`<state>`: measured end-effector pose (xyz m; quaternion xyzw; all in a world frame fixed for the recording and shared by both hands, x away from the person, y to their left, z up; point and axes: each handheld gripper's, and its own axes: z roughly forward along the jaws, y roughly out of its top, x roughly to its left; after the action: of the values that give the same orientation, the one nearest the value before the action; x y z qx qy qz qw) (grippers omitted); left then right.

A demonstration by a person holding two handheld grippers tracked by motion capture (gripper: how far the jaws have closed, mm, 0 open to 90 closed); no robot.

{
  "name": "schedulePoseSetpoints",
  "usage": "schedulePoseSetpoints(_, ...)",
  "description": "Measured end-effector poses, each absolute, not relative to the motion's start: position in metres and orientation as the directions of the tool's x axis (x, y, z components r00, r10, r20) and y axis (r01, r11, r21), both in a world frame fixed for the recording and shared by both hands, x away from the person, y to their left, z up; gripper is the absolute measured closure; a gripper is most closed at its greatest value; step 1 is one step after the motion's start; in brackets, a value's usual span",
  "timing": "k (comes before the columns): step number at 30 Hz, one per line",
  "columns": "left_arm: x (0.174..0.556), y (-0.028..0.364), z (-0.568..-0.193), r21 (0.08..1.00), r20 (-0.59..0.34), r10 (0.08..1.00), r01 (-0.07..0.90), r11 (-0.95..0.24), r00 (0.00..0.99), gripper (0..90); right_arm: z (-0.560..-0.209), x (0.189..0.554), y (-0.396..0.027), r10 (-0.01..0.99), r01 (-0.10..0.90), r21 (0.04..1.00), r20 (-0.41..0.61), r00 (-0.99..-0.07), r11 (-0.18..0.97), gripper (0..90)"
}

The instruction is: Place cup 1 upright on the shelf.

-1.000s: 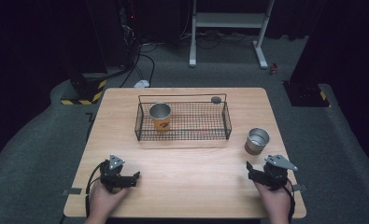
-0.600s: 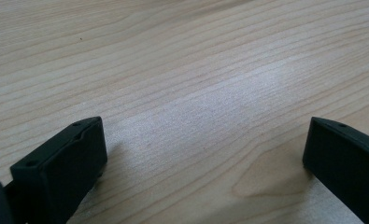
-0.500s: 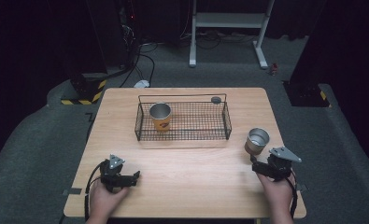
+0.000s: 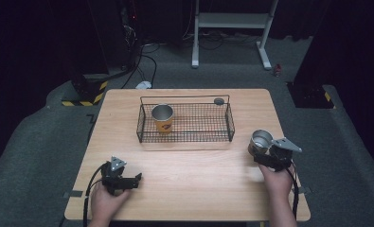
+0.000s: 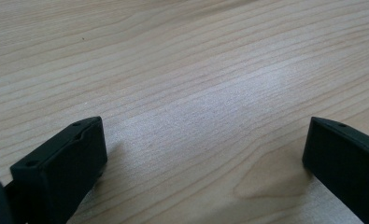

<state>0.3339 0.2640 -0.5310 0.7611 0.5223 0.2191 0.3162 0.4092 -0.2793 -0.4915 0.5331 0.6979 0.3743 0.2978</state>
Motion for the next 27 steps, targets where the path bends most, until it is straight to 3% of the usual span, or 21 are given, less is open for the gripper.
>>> schedulePoseSetpoints(11, 0.334, 0.264, -0.531, 0.710, 0.005, 0.936, 0.658, -0.250, 0.351, 0.1, -0.495, 0.431, -0.275, 0.968, 0.515, 0.847, 0.006, -0.252, 0.129, 10.9)
schedulePoseSetpoints(27, 0.334, 0.264, -0.531, 0.711, 0.004, 0.937, 0.658, -0.249, 0.350, 0.1, -0.497, 0.436, -0.268, 0.964, 0.515, 0.845, -0.005, -0.264, 0.145, 17.7)
